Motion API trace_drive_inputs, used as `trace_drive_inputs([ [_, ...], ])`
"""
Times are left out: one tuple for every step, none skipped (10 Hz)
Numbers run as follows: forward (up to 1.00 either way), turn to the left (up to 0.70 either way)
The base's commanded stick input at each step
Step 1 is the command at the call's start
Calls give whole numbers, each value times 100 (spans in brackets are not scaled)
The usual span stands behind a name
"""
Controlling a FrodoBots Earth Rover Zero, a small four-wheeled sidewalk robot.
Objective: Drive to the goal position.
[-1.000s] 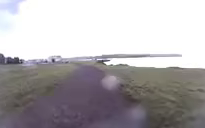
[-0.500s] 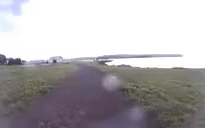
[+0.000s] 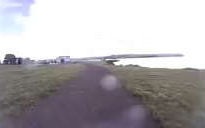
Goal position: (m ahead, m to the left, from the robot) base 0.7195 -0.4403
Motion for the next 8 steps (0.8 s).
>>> trace_drive_inputs([
  [70, -35],
  [70, -35],
  [70, -24],
  [70, -4],
  [70, 0],
  [70, 0],
  [70, 0],
  [70, 0],
])
